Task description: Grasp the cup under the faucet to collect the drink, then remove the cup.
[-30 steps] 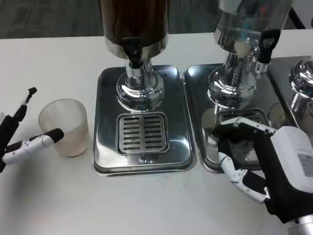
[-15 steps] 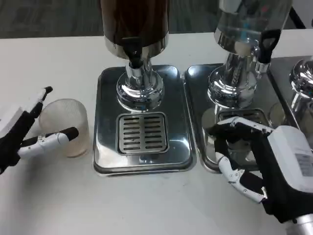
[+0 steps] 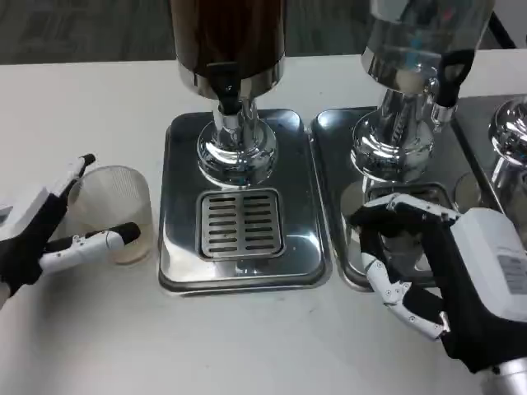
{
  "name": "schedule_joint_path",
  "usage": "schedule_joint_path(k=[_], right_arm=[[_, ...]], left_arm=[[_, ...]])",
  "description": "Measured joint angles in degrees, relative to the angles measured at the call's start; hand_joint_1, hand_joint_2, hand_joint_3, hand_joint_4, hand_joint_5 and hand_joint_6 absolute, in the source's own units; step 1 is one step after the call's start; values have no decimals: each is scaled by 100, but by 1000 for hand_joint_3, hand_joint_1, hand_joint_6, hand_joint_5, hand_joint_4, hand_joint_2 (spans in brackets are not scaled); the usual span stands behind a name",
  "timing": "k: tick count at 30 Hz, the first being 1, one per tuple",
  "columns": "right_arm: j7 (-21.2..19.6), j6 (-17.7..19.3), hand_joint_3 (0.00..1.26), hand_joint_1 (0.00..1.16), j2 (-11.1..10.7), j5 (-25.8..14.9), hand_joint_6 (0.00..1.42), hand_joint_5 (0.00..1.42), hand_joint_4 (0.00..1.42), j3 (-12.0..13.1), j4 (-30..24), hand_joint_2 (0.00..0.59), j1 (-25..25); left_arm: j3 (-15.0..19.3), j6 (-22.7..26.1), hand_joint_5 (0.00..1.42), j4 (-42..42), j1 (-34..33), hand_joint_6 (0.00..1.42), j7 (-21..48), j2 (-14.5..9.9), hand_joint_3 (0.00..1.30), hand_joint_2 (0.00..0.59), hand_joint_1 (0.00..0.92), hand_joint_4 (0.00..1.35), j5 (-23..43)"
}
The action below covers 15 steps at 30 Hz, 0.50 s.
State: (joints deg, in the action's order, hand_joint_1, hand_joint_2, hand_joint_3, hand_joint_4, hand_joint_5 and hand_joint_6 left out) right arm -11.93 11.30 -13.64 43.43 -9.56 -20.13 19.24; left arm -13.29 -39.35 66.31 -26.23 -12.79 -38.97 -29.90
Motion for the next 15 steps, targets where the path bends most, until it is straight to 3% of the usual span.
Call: schedule_joint_path(k=[15], right_arm=[[56, -120, 560, 538, 32, -9, 492, 542, 549, 0, -106, 462, 117]], left_arm=[[-27, 161, 131, 244, -67, 208, -392, 433, 0, 0, 0, 0, 75]])
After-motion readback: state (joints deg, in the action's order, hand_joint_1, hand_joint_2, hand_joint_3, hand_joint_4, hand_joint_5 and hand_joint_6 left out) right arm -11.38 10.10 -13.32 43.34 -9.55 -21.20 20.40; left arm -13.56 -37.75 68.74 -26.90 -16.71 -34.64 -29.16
